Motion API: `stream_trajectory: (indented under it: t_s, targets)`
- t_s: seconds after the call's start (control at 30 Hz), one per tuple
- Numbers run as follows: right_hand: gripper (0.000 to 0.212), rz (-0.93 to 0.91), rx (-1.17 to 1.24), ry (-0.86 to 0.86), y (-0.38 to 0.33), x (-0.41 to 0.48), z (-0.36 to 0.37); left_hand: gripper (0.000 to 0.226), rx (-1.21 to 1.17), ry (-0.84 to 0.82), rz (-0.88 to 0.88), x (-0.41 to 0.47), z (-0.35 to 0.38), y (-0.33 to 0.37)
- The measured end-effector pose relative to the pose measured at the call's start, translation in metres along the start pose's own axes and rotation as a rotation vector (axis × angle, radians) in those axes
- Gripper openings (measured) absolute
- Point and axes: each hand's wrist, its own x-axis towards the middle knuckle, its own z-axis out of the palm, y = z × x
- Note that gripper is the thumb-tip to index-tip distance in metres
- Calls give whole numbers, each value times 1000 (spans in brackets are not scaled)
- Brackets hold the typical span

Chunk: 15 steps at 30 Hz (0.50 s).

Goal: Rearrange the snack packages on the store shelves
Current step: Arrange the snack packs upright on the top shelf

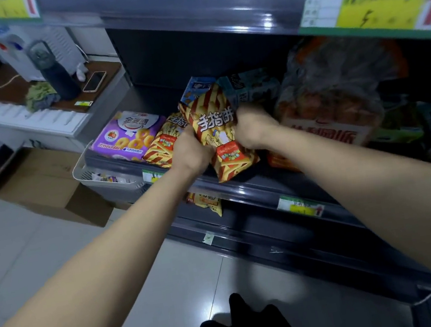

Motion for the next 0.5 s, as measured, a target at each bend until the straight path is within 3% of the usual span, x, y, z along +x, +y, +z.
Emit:
stream_trajectory:
  t_s: [0.1,0.23,0.5]
  targets:
    - [8,-25,77,38,13,-41,-4,38,18,11,34,-41,-5,6]
    - [34,-97,113,40,33,-107,-20,35,35,-8,93,-104,-6,19]
    - [35,-152,151,136,85,-231,-75,31,141,12,318,-224,6,87]
